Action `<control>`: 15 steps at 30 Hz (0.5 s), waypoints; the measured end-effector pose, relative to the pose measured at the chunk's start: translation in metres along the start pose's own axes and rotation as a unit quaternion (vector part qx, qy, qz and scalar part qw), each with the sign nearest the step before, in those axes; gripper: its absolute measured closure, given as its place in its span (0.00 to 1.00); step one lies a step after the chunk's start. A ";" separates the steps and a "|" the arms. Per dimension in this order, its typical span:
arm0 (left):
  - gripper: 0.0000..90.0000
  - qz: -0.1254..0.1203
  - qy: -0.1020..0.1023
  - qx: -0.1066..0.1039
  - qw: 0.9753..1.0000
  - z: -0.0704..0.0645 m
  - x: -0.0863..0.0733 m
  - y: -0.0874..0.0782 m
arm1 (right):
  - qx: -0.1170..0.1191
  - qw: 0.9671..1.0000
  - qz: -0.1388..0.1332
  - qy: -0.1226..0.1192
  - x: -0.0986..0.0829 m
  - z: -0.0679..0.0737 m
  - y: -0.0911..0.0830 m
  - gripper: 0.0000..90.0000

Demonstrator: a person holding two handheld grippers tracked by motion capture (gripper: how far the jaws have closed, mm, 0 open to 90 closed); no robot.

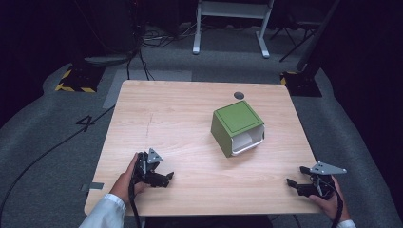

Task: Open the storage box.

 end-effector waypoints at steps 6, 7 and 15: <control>0.00 0.000 0.014 -0.008 1.000 0.001 -0.001 -0.001 | -0.002 1.000 0.001 -0.001 0.000 0.000 0.000 0.18; 0.00 -0.001 0.014 -0.012 1.000 0.001 -0.001 -0.001 | -0.001 1.000 0.001 -0.002 0.000 0.000 0.000 0.18; 0.00 0.001 0.036 -0.029 0.999 0.002 -0.004 -0.004 | 0.019 1.000 0.001 -0.021 0.009 0.006 0.000 0.23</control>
Point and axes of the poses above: each handheld gripper's, and its own axes: y roughly forward along the jaws, x roughly out of its top, z roughly to its left, the point moved 9 cm from there along y, roughly forward along the jaws, and after that the axes turned 2 degrees about -x, right-handed, at the moved point
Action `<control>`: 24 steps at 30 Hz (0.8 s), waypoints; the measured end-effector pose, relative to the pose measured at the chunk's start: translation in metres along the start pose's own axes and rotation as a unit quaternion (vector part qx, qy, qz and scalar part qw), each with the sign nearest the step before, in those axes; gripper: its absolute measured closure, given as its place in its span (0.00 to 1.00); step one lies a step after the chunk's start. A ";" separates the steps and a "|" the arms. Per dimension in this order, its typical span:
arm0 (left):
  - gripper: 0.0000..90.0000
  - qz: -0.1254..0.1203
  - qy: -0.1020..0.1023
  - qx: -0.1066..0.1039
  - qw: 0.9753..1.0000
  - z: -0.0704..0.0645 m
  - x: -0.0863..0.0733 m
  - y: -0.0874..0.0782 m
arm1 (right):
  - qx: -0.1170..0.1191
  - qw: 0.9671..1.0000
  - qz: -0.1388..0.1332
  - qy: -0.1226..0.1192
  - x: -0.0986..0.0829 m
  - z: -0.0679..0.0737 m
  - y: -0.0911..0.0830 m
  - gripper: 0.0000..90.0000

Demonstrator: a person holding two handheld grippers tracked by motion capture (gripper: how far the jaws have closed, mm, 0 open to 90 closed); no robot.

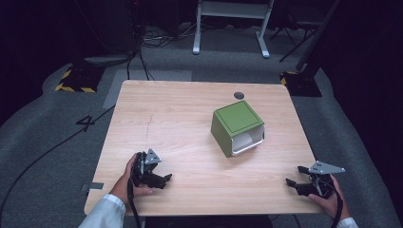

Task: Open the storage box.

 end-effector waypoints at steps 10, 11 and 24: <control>0.00 0.001 0.012 -0.013 1.000 0.001 -0.002 -0.001 | 0.049 0.997 -0.029 -0.052 0.056 0.023 -0.004 0.27; 0.00 0.001 0.011 -0.013 1.000 0.001 -0.002 -0.001 | 0.056 0.996 -0.035 -0.064 0.070 0.030 -0.002 0.28; 0.00 0.001 0.011 -0.013 1.000 0.001 -0.002 -0.001 | 0.086 0.989 -0.041 -0.110 0.119 0.063 0.030 0.29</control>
Point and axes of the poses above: each handheld gripper's, and its own axes: y roughly forward along the jaws, x roughly out of its top, z roughly to its left, the point moved 9 cm from there along y, roughly forward along the jaws, and after that the axes turned 2 degrees about -x, right-handed, at the moved point
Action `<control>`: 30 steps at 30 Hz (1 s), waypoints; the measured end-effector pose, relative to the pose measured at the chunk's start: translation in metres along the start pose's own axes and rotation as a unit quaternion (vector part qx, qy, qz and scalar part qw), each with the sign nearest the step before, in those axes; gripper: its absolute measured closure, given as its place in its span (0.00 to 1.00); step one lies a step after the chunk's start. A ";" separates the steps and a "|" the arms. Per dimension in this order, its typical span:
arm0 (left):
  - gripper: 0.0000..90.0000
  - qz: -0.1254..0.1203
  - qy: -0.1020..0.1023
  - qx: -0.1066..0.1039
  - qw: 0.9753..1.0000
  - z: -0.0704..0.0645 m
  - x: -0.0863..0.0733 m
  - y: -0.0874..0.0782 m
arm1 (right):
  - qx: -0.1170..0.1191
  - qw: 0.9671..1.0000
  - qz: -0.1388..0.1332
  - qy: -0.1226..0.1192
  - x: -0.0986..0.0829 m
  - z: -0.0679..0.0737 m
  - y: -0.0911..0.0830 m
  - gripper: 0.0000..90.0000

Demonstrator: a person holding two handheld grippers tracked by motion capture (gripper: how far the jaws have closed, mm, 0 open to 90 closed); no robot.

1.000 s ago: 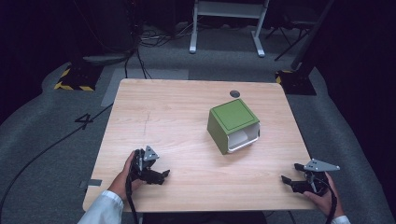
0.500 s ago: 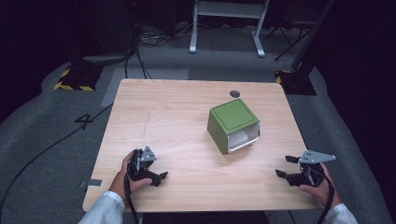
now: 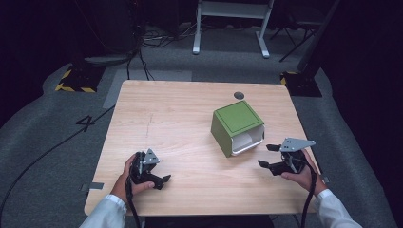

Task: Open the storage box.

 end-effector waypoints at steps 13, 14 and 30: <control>0.00 0.001 0.001 -0.001 1.000 0.000 0.000 0.000 | 0.043 0.999 0.006 -0.024 0.033 0.024 0.049 0.28; 0.00 0.002 0.003 0.000 1.000 0.000 0.000 -0.001 | 0.043 0.999 0.008 -0.024 0.033 0.025 0.052 0.28; 0.01 -0.001 -0.001 -0.002 1.000 -0.001 -0.001 0.000 | 0.044 0.999 0.027 -0.006 0.028 0.021 0.079 0.30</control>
Point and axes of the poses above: each handheld gripper's, and its own axes: y roughly forward along the jaws, x roughly out of its top, z roughly to its left, the point moved 9 cm from there along y, roughly forward along the jaws, and after that the axes turned 2 degrees about -x, right-handed, at the moved point
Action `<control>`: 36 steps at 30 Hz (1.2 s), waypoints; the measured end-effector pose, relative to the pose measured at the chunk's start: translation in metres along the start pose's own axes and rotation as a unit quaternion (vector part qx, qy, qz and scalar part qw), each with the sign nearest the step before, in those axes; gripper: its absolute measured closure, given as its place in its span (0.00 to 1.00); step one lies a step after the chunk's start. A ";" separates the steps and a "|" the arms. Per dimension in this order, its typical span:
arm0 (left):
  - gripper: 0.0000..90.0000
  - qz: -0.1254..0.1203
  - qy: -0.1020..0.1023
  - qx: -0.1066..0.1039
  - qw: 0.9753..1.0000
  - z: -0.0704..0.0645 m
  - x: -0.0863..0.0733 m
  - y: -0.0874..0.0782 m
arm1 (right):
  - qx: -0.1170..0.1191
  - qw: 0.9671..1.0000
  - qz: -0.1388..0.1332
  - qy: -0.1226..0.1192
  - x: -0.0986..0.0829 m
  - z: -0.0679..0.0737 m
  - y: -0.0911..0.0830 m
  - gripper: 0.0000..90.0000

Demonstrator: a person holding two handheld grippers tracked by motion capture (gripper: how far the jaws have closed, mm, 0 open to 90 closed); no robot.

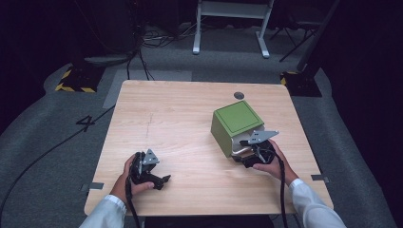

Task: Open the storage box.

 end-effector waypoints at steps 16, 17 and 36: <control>0.01 0.000 -0.001 0.001 1.000 0.000 0.000 0.000 | 0.030 0.999 0.026 -0.009 -0.019 0.011 -0.006 0.48; 0.01 -0.001 -0.001 0.001 1.000 0.000 0.000 0.000 | 0.032 0.999 0.027 -0.011 -0.020 0.012 -0.007 0.48; 0.01 -0.001 -0.001 0.001 1.000 0.000 0.000 0.000 | 0.039 0.999 0.027 -0.024 -0.040 0.027 -0.025 0.50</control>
Point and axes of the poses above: each handheld gripper's, and its own axes: y roughly forward along the jaws, x roughly out of its top, z roughly to its left, the point moved 9 cm from there along y, roughly forward along the jaws, and after that the axes turned 2 degrees about -x, right-handed, at the moved point
